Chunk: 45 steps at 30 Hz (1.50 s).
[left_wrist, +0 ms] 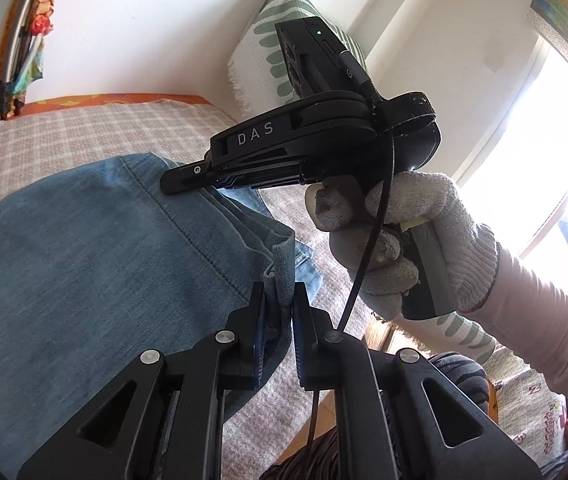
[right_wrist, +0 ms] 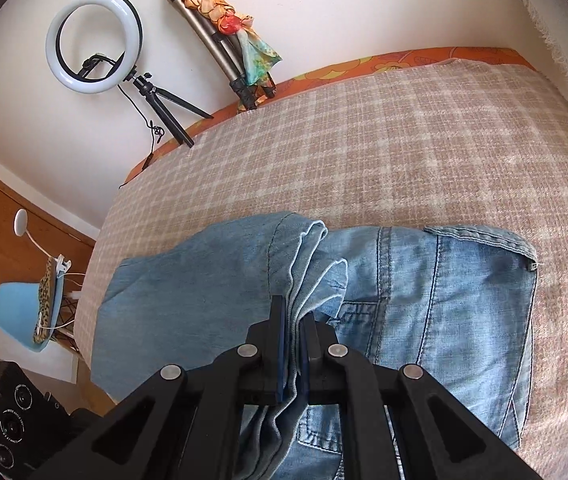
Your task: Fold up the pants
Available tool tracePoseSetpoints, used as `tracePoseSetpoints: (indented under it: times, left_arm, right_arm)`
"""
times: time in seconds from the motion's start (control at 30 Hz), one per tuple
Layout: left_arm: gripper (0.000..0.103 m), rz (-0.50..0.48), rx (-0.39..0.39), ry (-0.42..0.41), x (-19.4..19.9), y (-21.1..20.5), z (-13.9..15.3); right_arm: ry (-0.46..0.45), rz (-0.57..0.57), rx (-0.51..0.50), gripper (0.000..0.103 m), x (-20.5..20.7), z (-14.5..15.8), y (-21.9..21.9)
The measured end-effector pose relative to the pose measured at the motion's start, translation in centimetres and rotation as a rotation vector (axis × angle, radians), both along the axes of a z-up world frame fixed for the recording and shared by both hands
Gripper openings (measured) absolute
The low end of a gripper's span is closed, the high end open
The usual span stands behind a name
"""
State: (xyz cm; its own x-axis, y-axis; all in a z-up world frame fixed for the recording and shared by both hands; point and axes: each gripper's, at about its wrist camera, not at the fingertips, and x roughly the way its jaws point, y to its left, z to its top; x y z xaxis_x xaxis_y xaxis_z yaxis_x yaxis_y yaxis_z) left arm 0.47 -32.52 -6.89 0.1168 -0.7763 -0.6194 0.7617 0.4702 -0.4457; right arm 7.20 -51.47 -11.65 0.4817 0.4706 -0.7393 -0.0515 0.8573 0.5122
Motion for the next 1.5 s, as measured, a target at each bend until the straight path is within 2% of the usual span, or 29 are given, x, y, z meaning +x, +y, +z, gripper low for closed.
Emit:
tracePoseSetpoints:
  times: [0.07,0.1,0.2,0.37,0.4,0.43,0.5,0.63,0.73,0.8,0.9,1.0,1.1,1.17,1.2,1.37,1.5]
  left_arm:
    - [0.010,-0.015,0.013,-0.005,-0.2,0.1,-0.4]
    - [0.010,-0.017,0.015,0.002,-0.3,0.3,-0.5]
    - [0.010,-0.019,0.001,0.010,-0.4,1.0,-0.2]
    - [0.010,-0.030,0.001,-0.036,-1.2,1.7,1.5]
    - [0.010,-0.030,0.003,-0.039,-1.3,1.7,1.7]
    - [0.010,-0.026,0.004,-0.040,-1.2,1.9,1.8]
    - [0.010,-0.019,-0.006,-0.029,-1.6,2.1,2.1]
    - [0.010,-0.034,-0.037,-0.028,-2.3,2.2,2.4]
    - [0.010,-0.069,-0.046,-0.035,-2.6,0.6,2.3]
    - [0.010,-0.084,-0.036,-0.030,-2.6,-0.8,1.7]
    - [0.010,-0.106,0.008,-0.029,-2.8,-2.5,0.5]
    - [0.010,-0.112,0.060,-0.016,-2.9,-3.3,-0.4]
    - [0.011,-0.099,0.091,0.012,-2.6,-2.5,-0.5]
    - [0.011,-0.090,0.101,0.011,-2.8,-1.2,0.0]
    - [0.011,-0.082,0.114,0.001,-2.9,-0.5,0.3]
    - [0.014,-0.007,0.153,-0.037,-3.0,6.1,1.2]
    - [0.015,0.106,0.182,-0.061,-3.1,12.1,1.8]
  right_arm:
    - [0.001,0.026,0.023,0.005,-0.2,-0.6,-0.2]
    - [0.006,0.033,0.040,0.011,-0.2,-0.8,-0.3]
    - [0.026,0.032,0.150,0.044,0.8,-1.5,-1.0]
    - [0.059,0.007,0.257,0.042,4.5,-3.1,-0.8]
    - [0.069,0.000,0.266,0.034,5.1,-3.3,-0.6]
    - [0.065,-0.005,0.254,0.018,5.5,-3.2,-0.2]
    - [0.013,0.004,0.186,0.009,5.4,-1.8,0.8]
    - [-0.150,0.052,0.016,0.005,3.3,3.2,2.5]
    - [-0.200,0.063,-0.123,0.004,2.0,4.9,2.5]
    - [-0.169,0.036,-0.178,0.004,2.0,4.1,1.5]
    - [-0.090,-0.018,-0.162,0.004,2.7,1.6,-0.9]
    - [-0.036,-0.013,-0.134,0.004,3.2,-0.5,-1.6]
    - [-0.004,-0.009,-0.174,0.012,3.3,-0.9,-1.5]
    - [-0.008,-0.015,-0.205,0.027,3.0,-0.3,-1.6]
    - [-0.020,-0.027,-0.225,0.043,2.7,0.2,-1.7]
    - [-0.092,-0.036,-0.297,0.045,0.9,3.7,-1.4]
    - [-0.171,0.044,-0.324,0.048,0.0,6.4,2.0]
